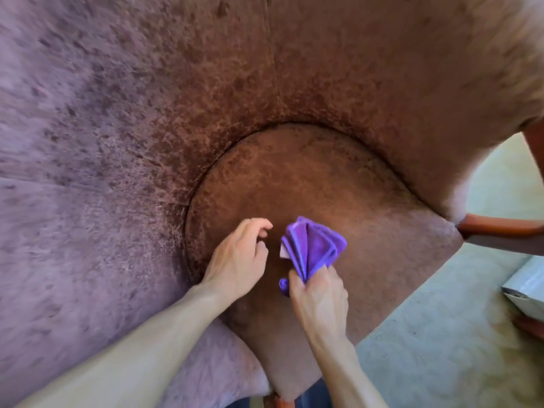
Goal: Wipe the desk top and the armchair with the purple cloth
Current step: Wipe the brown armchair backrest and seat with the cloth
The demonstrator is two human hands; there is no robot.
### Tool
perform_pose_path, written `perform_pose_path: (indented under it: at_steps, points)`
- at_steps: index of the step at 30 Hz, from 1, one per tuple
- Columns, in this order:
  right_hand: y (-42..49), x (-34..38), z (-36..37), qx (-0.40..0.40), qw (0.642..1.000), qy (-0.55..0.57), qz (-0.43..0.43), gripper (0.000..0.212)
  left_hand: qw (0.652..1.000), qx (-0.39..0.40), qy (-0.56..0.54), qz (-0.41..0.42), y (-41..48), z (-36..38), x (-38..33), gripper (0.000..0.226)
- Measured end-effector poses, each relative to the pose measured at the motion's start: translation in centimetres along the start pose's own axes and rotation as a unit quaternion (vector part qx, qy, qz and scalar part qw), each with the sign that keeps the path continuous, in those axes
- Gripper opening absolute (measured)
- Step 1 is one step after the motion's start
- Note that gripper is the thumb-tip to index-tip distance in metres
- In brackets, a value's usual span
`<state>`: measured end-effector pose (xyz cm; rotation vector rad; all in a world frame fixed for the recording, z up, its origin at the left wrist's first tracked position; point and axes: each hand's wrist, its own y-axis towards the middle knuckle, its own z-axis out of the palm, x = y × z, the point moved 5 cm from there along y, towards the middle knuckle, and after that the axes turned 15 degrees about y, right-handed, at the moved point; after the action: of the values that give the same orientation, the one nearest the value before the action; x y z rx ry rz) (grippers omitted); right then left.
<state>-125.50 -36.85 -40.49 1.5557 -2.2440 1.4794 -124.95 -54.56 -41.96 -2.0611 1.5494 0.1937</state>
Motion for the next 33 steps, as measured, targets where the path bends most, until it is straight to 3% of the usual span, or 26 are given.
perform_pose_path:
  at_steps: [5,8,11,14,17,21,30,33]
  points:
    - [-2.1,-1.9,5.2,0.136,0.985,-0.055,0.088,0.047,0.994,0.012,0.113,0.001,1.8,-0.8,1.2,0.045]
    - [-5.9,-3.1,5.5,0.186,0.976,-0.073,0.087,0.050,0.985,0.028,0.167,-0.032,1.9,-1.3,2.8,0.054]
    - [-5.4,-2.2,2.8,0.110,0.989,0.022,0.094,0.041,0.972,0.089,0.197,-0.087,2.0,-1.3,4.5,0.069]
    - [-0.6,-0.1,-1.9,-0.052,0.988,0.127,0.070,0.030,0.966,0.133,0.202,-0.092,2.1,-0.9,5.0,0.073]
    - [5.9,1.6,-5.4,-0.132,0.970,0.176,0.100,0.043,0.961,0.145,0.217,-0.094,2.3,-0.3,4.9,0.073]
    - [7.5,2.0,-2.5,-0.067,0.976,0.157,0.136,0.052,0.964,0.112,0.222,-0.097,2.6,-0.4,5.0,0.070]
    - [-5.4,-0.7,9.4,0.177,0.969,0.070,0.159,0.051,0.959,0.114,0.248,-0.072,3.9,-2.3,5.5,0.068]
    - [-6.4,-0.9,8.7,0.188,0.973,0.069,0.117,0.051,0.949,0.148,0.269,-0.074,4.2,-3.1,6.6,0.072]
